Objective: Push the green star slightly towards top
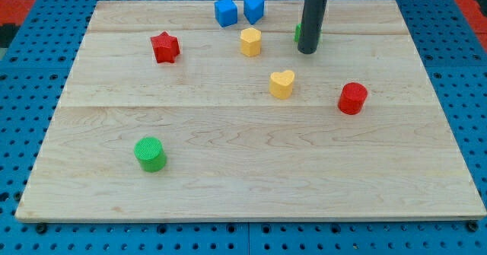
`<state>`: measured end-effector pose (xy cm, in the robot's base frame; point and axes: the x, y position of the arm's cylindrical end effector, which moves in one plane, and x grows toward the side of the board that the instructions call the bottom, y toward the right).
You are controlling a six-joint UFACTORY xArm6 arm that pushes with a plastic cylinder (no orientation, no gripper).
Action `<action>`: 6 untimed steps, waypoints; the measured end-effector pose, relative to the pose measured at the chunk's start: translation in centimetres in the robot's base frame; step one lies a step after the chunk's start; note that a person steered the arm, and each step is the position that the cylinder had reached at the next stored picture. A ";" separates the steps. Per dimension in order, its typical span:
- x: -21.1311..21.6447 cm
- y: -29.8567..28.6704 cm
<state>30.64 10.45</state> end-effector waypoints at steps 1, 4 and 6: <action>-2.5 -0.1; -2.6 -1.9; -4.1 -5.7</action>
